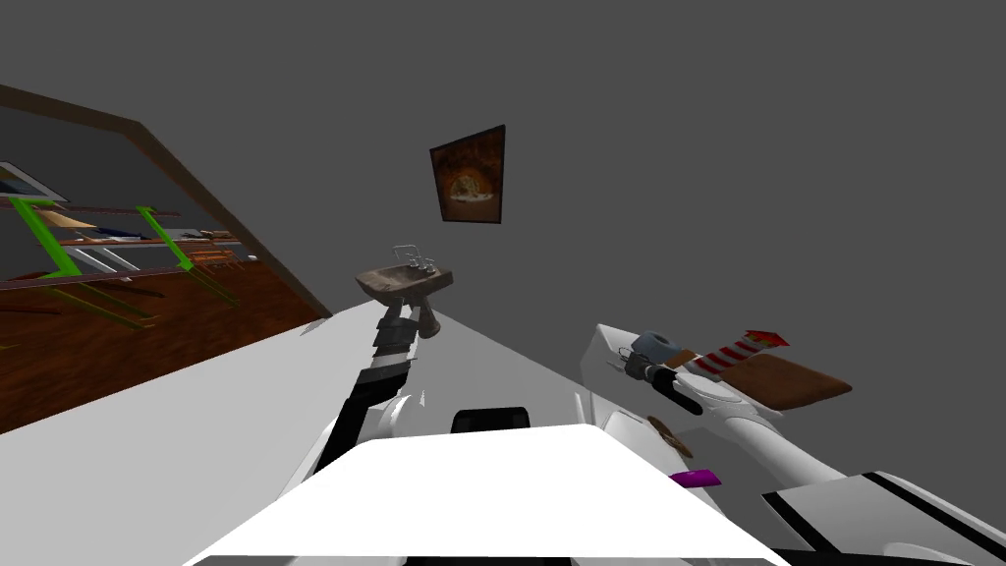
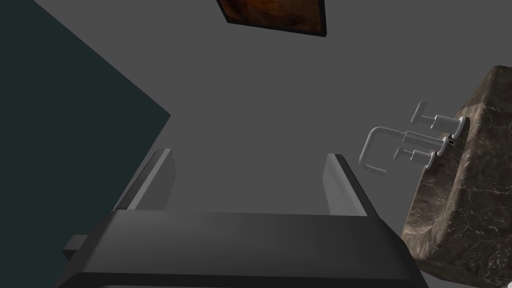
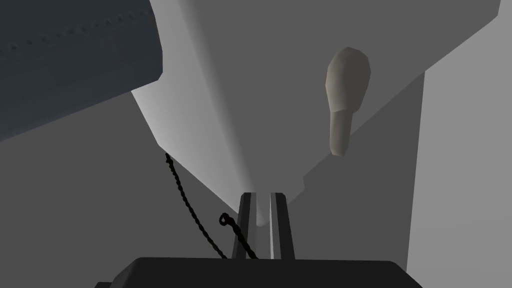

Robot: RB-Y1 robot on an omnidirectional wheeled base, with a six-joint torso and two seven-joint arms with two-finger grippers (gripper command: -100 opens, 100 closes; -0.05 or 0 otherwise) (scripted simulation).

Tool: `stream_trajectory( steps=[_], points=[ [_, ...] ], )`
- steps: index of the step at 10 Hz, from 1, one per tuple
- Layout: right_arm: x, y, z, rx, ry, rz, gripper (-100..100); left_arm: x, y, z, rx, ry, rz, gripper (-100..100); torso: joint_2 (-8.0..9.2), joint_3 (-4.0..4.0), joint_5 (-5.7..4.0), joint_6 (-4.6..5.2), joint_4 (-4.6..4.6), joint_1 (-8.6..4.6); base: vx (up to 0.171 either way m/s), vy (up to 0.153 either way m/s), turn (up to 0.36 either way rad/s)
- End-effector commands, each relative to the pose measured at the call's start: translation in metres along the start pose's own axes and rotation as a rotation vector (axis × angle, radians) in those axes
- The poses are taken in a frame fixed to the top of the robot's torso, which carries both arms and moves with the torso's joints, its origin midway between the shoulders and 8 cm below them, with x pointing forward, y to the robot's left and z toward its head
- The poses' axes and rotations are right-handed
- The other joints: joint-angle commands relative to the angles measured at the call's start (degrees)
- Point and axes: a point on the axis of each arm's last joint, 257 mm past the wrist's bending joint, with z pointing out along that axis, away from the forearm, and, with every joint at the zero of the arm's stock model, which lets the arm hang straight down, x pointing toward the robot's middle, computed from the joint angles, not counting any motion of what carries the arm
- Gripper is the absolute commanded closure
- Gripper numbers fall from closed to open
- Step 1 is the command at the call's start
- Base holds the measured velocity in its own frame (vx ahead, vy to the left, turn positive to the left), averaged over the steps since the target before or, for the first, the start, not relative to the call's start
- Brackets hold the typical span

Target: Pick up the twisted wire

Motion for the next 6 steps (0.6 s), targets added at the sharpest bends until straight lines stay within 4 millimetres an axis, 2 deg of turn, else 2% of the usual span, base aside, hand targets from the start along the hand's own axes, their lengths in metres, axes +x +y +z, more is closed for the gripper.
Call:
stream_trajectory(
  steps=[1,3,4,5,6],
  points=[
    [0.0,0.0,0.0,0.0,0.0,0.0,100,0.0,0.0,0.0,0.0,0.0,0.0,0,0.0,0.0,0.0,0.0,0.0,0.0,0.0,0.0,0.0],
    [0.0003,0.0018,0.0,-0.003,0.0,-0.002,100,0.0,0.0,0.0,0.0,0.0,0.0,0,0.03,0.04,0.07,-0.01,0.06,0.03,0.0,0.0,0.0],
    [0.0003,0.0019,0.0,-0.003,0.0,-0.002,0,0.0,0.0,0.0,0.0,0.0,0.0,0,0.04,0.05,0.07,0.0,0.06,0.03,0.0,0.0,0.0],
    [0.0002,0.0018,0.0,-0.003,0.0,-0.002,100,0.0,0.0,0.0,0.0,0.0,0.0,0,0.04,0.05,0.07,0.0,0.06,0.02,0.0,0.0,0.0],
    [0.0003,0.0019,0.0,-0.004,0.0,-0.003,0,0.0,0.0,0.0,0.0,0.0,0.0,0,0.04,0.06,0.06,0.01,0.07,0.02,0.0,0.0,0.0]
  ],
)
